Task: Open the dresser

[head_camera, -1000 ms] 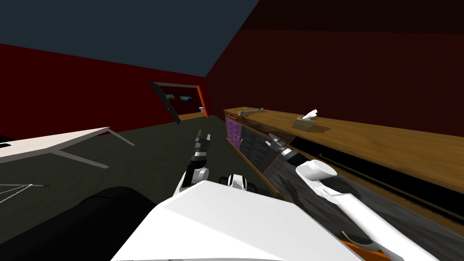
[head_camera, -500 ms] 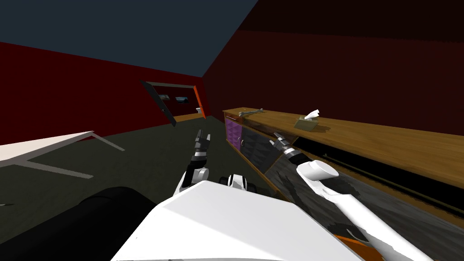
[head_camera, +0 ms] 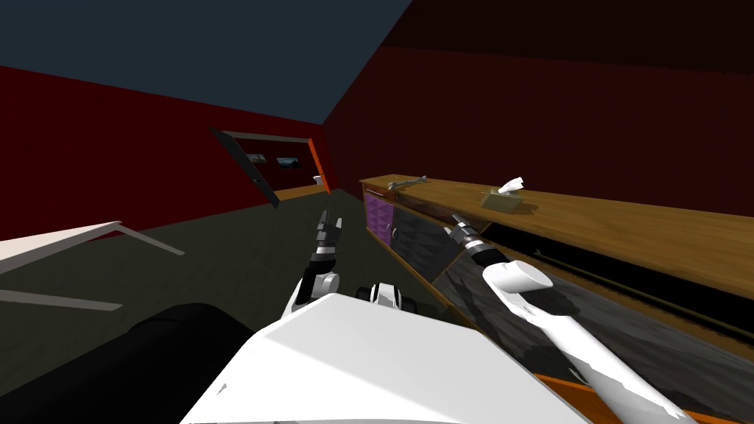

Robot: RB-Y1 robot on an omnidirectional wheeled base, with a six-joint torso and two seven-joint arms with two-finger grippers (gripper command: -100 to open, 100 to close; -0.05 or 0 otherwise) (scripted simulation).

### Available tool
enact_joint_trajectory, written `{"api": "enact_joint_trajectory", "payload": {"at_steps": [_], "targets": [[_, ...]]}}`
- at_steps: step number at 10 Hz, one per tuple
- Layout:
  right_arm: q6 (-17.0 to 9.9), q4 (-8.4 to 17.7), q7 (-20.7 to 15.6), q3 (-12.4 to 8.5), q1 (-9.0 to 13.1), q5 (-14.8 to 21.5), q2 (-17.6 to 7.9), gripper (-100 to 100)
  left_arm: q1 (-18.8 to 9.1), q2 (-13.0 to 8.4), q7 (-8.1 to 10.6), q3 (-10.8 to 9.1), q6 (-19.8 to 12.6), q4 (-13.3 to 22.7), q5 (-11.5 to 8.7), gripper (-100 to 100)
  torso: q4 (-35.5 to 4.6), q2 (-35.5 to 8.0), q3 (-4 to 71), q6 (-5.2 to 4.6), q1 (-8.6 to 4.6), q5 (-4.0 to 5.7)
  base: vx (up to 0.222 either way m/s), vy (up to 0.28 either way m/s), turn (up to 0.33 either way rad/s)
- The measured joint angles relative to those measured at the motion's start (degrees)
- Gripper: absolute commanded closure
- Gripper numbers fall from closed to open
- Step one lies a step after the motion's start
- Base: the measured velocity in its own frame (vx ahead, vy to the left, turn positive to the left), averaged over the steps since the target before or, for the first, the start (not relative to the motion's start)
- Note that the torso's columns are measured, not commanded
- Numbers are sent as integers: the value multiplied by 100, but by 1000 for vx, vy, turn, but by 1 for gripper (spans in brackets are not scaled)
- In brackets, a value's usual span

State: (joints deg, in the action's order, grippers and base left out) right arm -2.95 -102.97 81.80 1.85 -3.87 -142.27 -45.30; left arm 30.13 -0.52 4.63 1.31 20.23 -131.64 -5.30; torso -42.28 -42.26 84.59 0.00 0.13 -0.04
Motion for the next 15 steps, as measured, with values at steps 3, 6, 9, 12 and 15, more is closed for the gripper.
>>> {"api": "enact_joint_trajectory", "payload": {"at_steps": [3,6,9,12,15], "targets": [[126,110,51,-82,45,-53,-14,-100,0,-1,0,-1,0,0,0,0,0,3,0,1,-32,10,45,43,6],[143,94,61,-75,47,-71,-47,100,-2,0,0,0,0,0,0,0,-13,-41,-25,-4,10,-1,-61,70,-20],[172,9,88,-54,-1,-126,-141,100,-3,0,0,1,0,0,0,0,-24,-39,-24,-5,1,-8,-150,125,-24],[212,-55,148,-5,-25,-245,-330,-100,-1,-1,0,-1,0,0,0,0,-12,6,4,-8,-30,0,-19,39,-30],[332,-259,291,-64,-87,-510,-737,-100,0,-1,0,-1,0,0,0,0,2,6,3,0,-13,4,23,32,-29]]}}
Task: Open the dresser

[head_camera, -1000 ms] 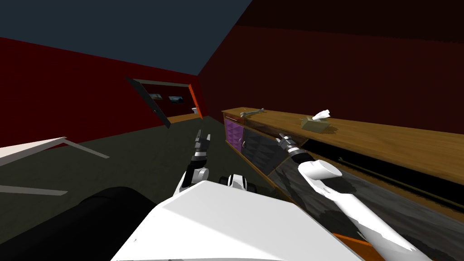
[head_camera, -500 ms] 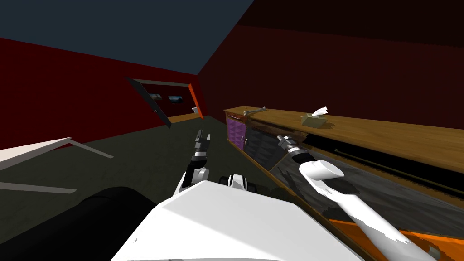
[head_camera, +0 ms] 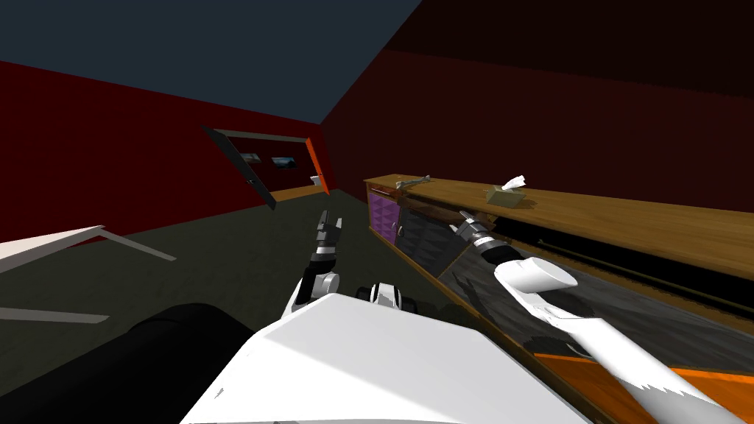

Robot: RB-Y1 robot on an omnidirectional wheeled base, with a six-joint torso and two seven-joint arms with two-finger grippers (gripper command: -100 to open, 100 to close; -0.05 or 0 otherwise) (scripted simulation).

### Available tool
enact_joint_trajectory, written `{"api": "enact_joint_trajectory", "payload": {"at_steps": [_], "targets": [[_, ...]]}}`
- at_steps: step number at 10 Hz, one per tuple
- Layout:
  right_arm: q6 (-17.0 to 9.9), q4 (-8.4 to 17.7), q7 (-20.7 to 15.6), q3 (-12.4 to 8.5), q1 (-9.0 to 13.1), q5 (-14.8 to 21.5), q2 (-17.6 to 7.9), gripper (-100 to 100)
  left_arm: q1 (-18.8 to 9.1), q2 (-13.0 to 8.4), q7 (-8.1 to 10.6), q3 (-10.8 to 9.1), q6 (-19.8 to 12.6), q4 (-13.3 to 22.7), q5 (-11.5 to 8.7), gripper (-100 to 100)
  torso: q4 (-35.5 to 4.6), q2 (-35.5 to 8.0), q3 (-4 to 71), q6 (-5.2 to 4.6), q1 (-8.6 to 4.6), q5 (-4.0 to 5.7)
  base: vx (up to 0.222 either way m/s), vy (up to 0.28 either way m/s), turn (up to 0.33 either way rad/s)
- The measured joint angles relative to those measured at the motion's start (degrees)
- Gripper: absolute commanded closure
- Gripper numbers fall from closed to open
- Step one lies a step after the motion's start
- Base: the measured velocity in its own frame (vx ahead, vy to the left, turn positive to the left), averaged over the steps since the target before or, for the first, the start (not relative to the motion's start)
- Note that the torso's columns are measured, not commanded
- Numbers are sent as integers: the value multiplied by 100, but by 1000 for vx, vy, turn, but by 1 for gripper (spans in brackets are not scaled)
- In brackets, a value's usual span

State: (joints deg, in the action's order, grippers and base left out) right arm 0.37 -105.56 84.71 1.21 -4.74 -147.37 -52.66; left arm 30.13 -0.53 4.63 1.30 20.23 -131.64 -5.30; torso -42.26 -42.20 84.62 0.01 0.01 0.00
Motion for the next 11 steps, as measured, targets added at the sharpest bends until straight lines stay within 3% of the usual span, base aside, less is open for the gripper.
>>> {"api": "enact_joint_trajectory", "payload": {"at_steps": [5,6,11], "targets": [[109,-206,192,-44,-63,-392,-589,-100,0,0,0,0,0,0,0,0,-24,-27,-15,-1,9,-13,15,25,-26],[119,-208,201,-42,-69,-401,-600,0,-1,0,0,0,0,0,0,0,-19,-29,-18,2,9,-10,0,0,0],[120,-194,200,-22,-87,-400,-594,0,-1,0,0,0,0,0,0,0,-8,-15,-9,-2,2,-3,0,0,0]]}}
